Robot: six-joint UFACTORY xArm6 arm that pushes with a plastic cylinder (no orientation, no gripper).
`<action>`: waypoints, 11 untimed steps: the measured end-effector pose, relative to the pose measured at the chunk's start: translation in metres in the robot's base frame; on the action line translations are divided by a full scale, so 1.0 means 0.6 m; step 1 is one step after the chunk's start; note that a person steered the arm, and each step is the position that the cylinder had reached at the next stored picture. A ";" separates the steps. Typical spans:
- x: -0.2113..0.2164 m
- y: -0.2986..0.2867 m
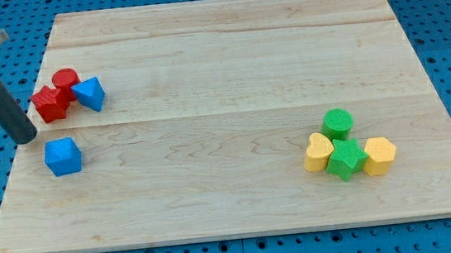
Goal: Move the red star diagonally to the blue cube
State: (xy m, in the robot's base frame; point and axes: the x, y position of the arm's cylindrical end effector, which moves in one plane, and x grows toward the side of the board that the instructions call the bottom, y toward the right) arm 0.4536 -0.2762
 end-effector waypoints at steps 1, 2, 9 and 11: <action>0.003 0.009; 0.045 0.079; -0.041 0.102; -0.008 0.152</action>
